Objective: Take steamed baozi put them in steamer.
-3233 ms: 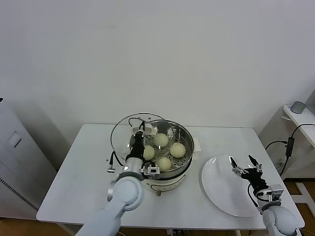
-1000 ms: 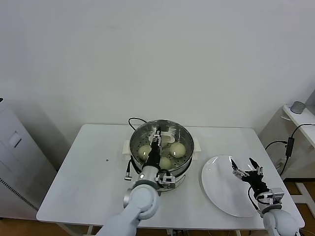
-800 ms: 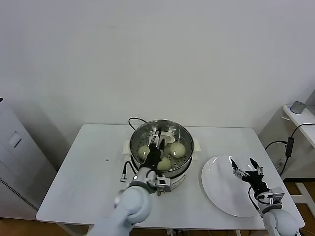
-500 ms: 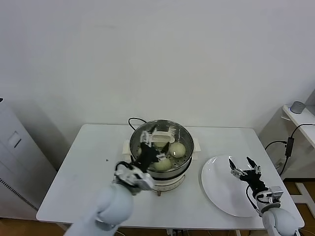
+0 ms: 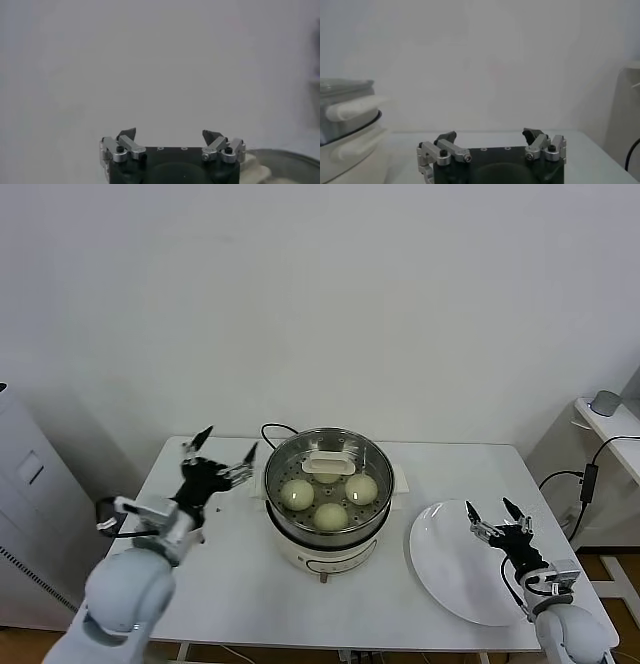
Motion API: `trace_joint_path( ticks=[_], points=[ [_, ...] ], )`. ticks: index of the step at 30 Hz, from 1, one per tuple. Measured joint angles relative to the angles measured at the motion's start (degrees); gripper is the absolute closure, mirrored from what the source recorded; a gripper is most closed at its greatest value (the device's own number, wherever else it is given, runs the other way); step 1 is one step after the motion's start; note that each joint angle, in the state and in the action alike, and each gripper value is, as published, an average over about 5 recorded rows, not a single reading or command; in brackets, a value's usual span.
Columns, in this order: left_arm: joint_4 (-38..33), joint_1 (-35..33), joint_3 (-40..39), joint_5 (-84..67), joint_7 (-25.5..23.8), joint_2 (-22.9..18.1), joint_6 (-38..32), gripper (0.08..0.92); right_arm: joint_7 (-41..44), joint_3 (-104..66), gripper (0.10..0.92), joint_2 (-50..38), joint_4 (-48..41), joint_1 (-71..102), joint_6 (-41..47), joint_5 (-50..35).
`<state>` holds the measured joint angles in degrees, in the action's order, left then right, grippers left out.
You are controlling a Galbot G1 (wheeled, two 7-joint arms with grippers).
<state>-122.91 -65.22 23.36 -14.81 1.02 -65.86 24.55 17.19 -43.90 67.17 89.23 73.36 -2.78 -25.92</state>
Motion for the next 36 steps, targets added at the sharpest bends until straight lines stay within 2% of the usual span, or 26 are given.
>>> trace_joint_path(
  ticks=[8, 21, 36],
  points=[
    [6.32, -3.45, 4.63, -7.54, 1.97, 0.77, -1.35, 0.177, -0.56, -0.78, 0.203, -0.46, 1.28, 0.8, 1.61, 0.49],
    [16.7, -4.79, 6.41, -10.05, 1.47, 0.11, -5.2, 0.177, -1.31, -0.61, 0.203, -1.75, 2.39, 0.97, 4.17, 0.84],
    [21.37, -4.72, 7.45, -10.84, 0.69, -0.95, -7.56, 0.177, -2.31, 0.09, 0.203, -1.6, 2.46, 1.24, 6.02, 0.23]
  ],
)
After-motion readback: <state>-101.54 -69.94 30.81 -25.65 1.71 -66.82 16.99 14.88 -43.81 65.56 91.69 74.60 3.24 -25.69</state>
